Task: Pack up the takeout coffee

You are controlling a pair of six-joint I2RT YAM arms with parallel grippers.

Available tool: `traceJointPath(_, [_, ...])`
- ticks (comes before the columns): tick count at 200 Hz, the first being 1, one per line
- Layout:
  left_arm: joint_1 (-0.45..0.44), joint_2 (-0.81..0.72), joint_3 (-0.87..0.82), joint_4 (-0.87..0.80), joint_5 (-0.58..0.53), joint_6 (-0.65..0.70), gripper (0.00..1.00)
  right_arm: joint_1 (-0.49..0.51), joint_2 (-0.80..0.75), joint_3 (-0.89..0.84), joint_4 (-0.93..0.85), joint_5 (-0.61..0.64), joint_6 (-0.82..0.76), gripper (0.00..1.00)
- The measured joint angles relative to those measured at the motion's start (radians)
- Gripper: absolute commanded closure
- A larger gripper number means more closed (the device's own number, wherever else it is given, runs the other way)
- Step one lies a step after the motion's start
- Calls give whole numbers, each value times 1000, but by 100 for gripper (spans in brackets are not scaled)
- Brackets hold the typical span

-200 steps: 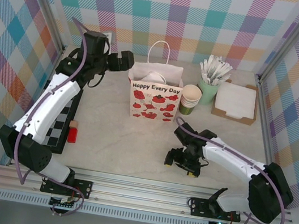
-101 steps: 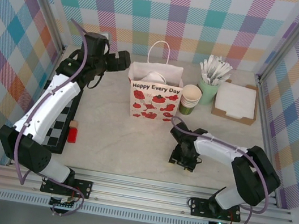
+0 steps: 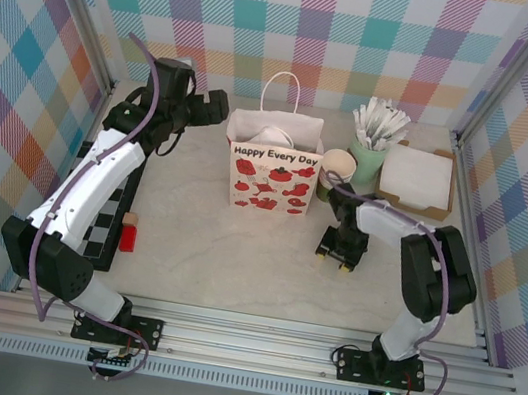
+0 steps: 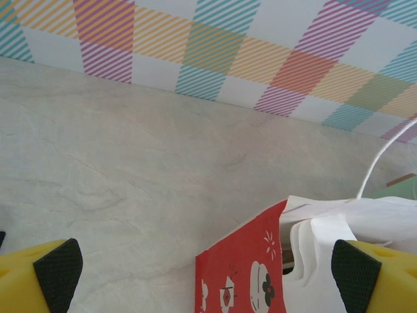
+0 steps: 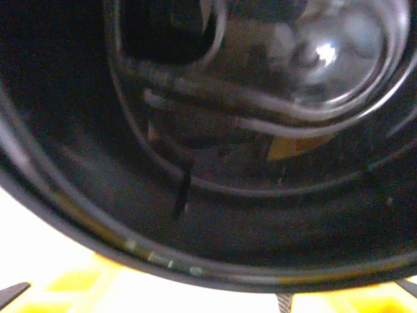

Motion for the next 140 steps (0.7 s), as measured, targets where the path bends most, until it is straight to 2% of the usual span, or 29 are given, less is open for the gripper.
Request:
traceJointPath(38, [8,-1,-2,-25,-54,0,0,-55,63,107,75,80,-95,43])
traceJointPath(78, [31,-45,-65,-24,-132,-1,0,-90,64,141,132,126,-182,37])
traceJointPath(110, [55,-117,-153,-24,-230,-12,0,-96,27,140,152,113,-267,25])
traceJointPath(140, [98,-236,-301,-16,-350,-23,0,-96,-137,77,164,73,-322,10])
